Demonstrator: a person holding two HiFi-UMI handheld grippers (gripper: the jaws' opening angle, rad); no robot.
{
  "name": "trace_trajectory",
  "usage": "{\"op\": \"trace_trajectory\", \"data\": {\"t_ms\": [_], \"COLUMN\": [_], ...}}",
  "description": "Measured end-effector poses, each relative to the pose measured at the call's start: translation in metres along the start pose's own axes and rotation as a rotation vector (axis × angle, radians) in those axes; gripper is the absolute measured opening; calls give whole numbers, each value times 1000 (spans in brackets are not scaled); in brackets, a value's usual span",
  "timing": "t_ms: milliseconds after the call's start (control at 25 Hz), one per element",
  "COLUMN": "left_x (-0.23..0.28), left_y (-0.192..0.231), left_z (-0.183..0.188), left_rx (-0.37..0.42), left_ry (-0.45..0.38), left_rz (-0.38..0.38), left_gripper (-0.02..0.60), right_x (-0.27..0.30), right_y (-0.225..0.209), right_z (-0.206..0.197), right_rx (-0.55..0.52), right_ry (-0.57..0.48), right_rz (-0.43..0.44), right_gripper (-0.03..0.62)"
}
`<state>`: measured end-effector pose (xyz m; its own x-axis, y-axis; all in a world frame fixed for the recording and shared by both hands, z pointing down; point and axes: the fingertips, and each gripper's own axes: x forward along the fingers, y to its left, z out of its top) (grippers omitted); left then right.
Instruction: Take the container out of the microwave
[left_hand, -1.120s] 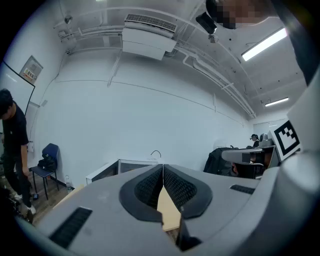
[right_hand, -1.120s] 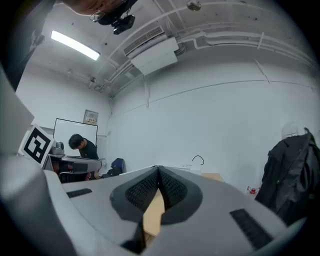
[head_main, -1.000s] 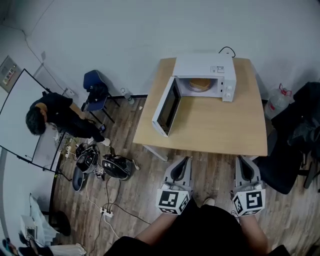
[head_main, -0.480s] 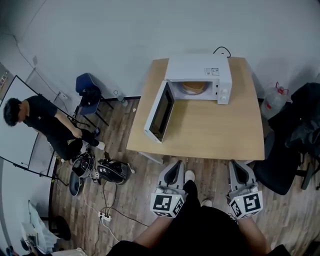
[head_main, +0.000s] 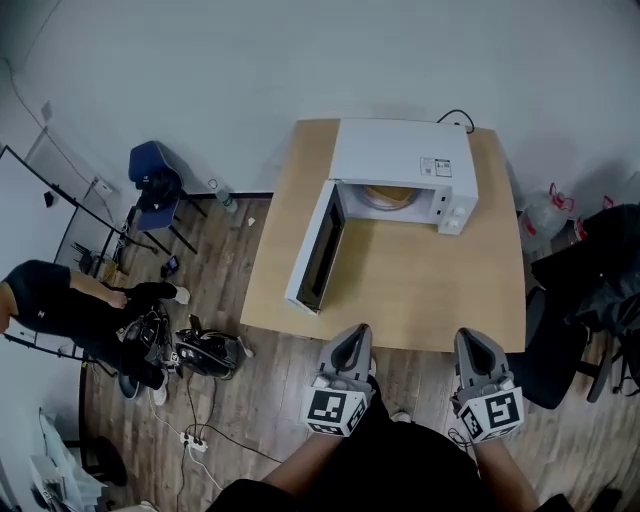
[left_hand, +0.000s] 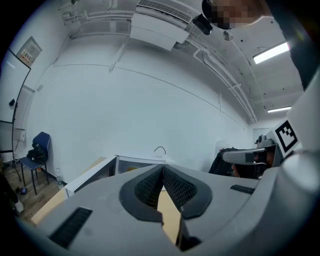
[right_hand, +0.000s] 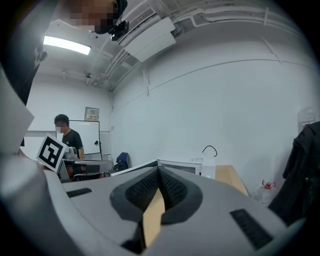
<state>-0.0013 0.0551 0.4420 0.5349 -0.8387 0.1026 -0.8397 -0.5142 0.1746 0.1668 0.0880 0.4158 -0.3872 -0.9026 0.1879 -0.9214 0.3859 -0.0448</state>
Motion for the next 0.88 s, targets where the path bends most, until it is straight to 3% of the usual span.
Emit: {"op": "trace_trajectory", "data": {"t_ms": [160, 320, 480, 880], "left_x": [29, 56, 74, 98], "left_y": [36, 64, 86, 116], "left_z": [1, 4, 2, -3], "left_rx": [-32, -25, -19, -65], "left_ry": [17, 25, 41, 45], "left_rz": [-36, -81, -127, -92], "left_gripper": [9, 9, 9, 9], "right_x": [48, 93, 130, 204], "right_y": [2, 7, 9, -17], "right_z": [2, -8, -11, -22], "right_rx": [-3, 31, 23, -62], "right_ry": [40, 125, 147, 215], "right_rz": [-8, 2, -32, -22], "right_gripper": [60, 60, 60, 60]}}
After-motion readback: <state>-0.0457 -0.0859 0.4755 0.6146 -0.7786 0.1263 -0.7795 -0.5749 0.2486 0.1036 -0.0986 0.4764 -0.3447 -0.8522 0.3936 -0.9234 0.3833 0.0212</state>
